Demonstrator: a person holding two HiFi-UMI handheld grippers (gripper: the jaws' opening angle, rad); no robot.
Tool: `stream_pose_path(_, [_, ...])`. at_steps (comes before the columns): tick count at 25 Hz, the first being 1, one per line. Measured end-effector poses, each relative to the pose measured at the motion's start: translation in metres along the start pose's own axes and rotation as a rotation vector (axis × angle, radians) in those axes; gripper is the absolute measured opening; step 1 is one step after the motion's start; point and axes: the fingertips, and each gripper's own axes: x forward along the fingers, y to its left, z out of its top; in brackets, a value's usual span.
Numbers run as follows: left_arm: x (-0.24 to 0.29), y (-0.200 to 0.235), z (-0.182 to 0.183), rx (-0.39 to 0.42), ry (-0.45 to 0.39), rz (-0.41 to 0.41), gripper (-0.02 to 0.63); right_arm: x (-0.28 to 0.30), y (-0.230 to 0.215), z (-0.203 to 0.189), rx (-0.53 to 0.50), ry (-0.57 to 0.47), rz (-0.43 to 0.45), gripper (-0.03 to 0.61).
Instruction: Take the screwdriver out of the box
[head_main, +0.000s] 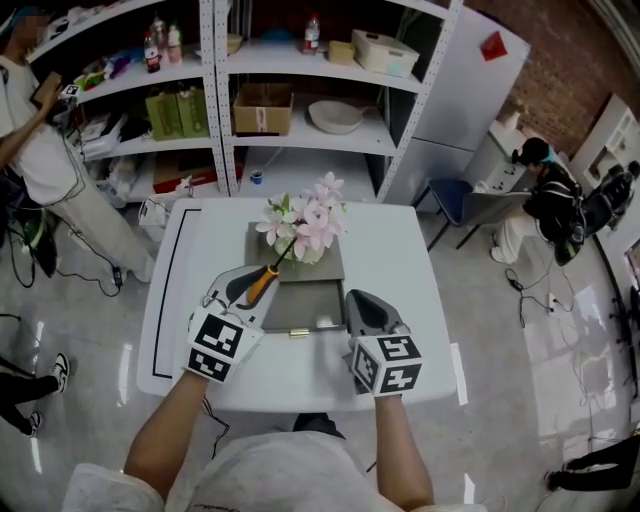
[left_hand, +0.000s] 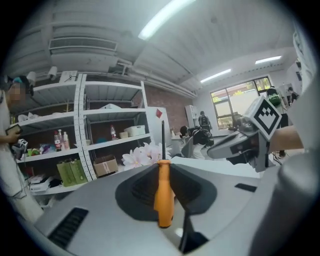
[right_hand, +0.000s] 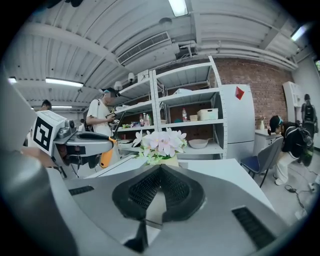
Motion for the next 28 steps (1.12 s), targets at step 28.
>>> stream_pose_path(28, [-0.071, 0.029, -0.022, -0.164, -0.039, 0.169, 0.072, -0.046, 0.038, 0.016, -0.046, -0.083, -0.029, 0.006])
